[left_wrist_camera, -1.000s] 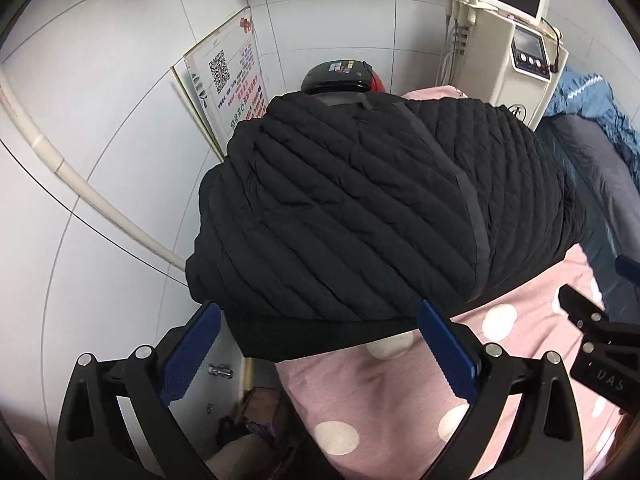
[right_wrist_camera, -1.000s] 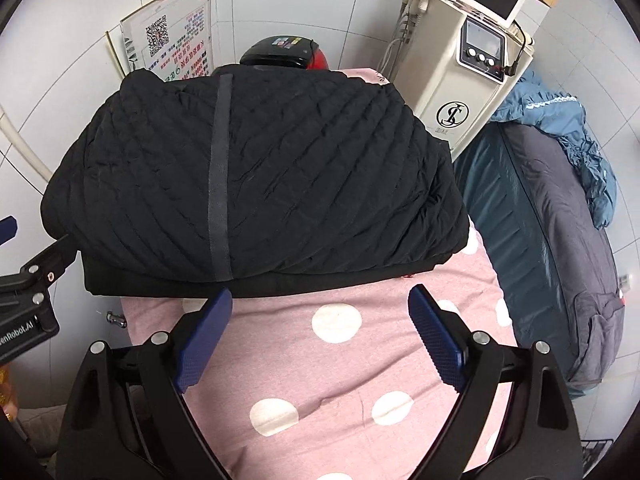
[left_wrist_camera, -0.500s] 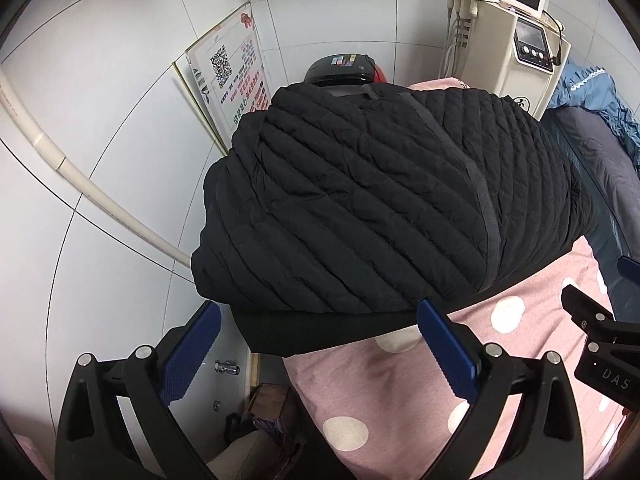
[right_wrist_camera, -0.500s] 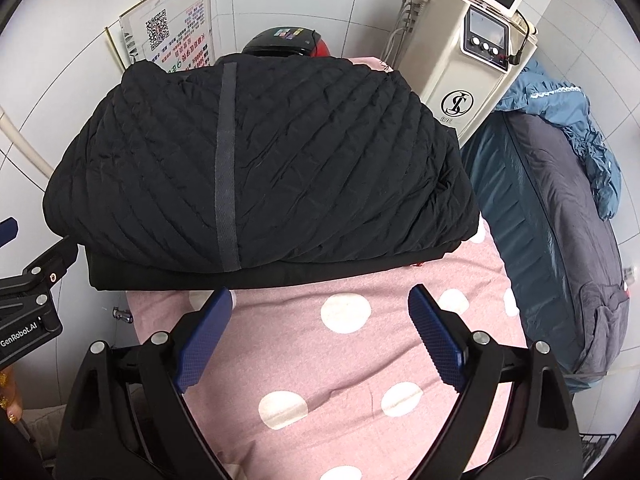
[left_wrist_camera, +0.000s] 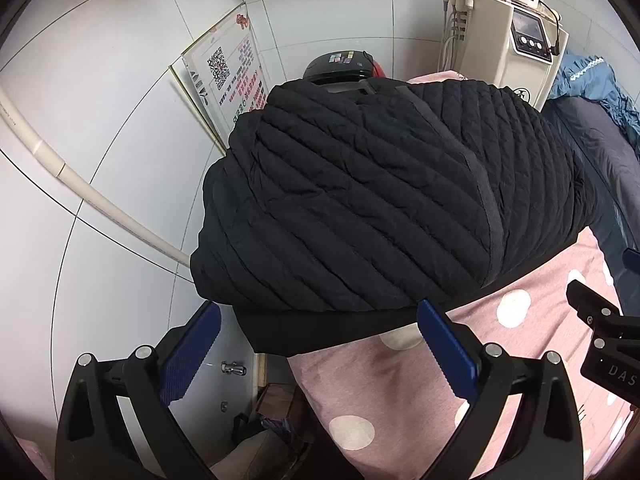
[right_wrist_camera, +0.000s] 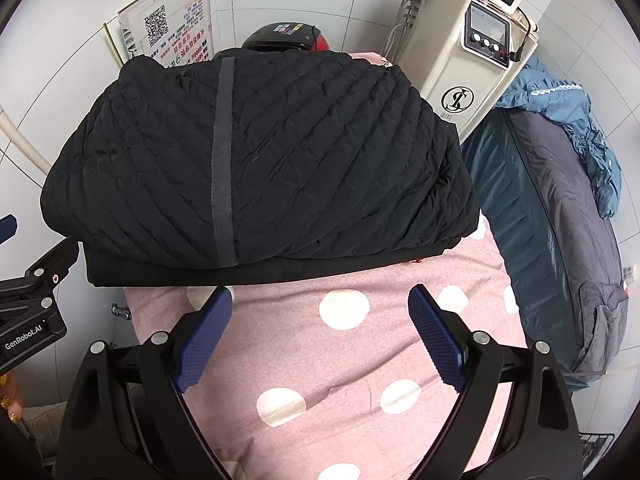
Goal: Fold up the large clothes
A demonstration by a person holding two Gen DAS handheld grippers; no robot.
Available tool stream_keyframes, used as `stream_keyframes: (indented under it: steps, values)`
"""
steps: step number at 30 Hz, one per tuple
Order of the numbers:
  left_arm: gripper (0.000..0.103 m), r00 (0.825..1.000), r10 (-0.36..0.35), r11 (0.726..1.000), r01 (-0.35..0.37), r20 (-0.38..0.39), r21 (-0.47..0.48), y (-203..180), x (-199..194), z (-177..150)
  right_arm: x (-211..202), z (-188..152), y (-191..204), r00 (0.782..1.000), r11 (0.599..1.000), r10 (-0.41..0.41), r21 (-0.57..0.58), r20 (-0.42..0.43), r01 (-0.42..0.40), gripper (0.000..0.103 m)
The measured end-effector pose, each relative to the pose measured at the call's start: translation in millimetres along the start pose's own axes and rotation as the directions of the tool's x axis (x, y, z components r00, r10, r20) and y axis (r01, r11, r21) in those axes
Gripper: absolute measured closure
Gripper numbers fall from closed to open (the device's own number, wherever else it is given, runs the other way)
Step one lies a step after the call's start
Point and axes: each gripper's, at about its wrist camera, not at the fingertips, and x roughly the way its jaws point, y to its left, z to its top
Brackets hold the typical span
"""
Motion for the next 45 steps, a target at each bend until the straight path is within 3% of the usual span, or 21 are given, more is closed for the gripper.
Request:
stream_keyframes:
  steps: [18, 45]
  values:
    - [0.006, 0.998, 0.055, 0.998, -0.056, 0.009, 0.028, -2.7, -0.1, 1.5, 4.2, 1.0, 1.4, 1.0, 1.0, -0.002, -0.008, -0.009, 0.002, 0.014]
    - [0.006, 0.998, 0.059, 0.997, -0.059, 0.005, 0.04, -1.0, 1.3, 2.9, 3.7, 0.2, 4.9, 1.0, 1.0, -0.006, -0.014, -0.013, 0.006, 0.014]
